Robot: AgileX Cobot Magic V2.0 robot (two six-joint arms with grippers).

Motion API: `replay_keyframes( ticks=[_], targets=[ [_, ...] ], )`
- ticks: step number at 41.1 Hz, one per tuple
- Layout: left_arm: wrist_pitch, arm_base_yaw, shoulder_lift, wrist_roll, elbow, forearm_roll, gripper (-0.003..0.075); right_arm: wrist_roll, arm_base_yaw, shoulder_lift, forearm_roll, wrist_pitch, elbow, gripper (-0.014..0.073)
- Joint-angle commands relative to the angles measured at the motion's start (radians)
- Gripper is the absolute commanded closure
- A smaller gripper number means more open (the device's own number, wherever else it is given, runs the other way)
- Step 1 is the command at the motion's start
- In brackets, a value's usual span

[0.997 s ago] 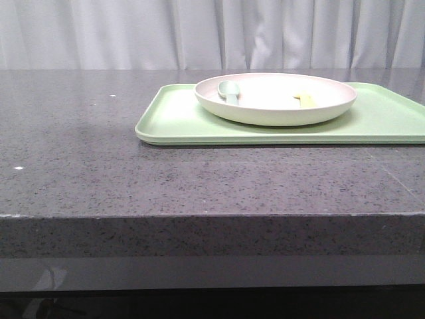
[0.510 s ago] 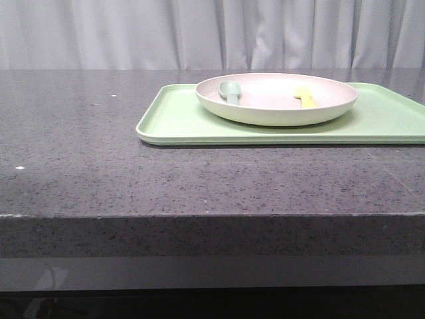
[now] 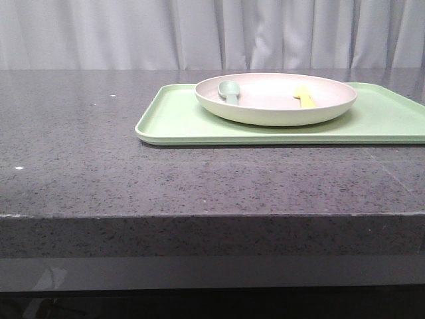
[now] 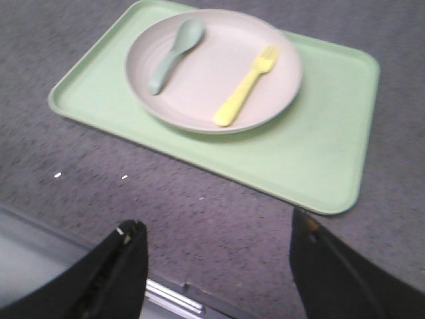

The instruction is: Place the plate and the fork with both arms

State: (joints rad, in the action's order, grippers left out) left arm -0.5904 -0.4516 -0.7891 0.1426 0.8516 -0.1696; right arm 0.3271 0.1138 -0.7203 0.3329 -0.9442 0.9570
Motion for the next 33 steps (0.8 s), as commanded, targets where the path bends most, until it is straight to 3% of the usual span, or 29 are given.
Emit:
replay_keyframes(
  ticks=[1, 10, 18, 25, 33],
  targets=[
    [0.08, 0.001, -0.008, 0.001, 0.024, -0.019, 0.0426, 0.081, 0.039, -0.091, 0.074, -0.001, 0.081, 0.0106],
    [0.08, 0.001, -0.051, 0.001, 0.024, -0.019, 0.0426, 0.076, 0.147, -0.285, -0.002, -0.012, 0.216, 0.0146],
    [0.051, 0.002, -0.065, 0.001, 0.024, -0.017, 0.0426, -0.058, 0.244, -0.46, -0.201, -0.026, 0.355, 0.0211],
    [0.053, 0.002, -0.065, 0.001, 0.024, -0.017, 0.0426, -0.276, 0.253, -0.611, -0.317, -0.105, 0.491, 0.0211],
    [0.036, 0.002, -0.065, 0.001, 0.024, -0.019, 0.0426, -0.28, 0.252, -0.715, -0.311, -0.109, 0.555, 0.0211]
  ],
)
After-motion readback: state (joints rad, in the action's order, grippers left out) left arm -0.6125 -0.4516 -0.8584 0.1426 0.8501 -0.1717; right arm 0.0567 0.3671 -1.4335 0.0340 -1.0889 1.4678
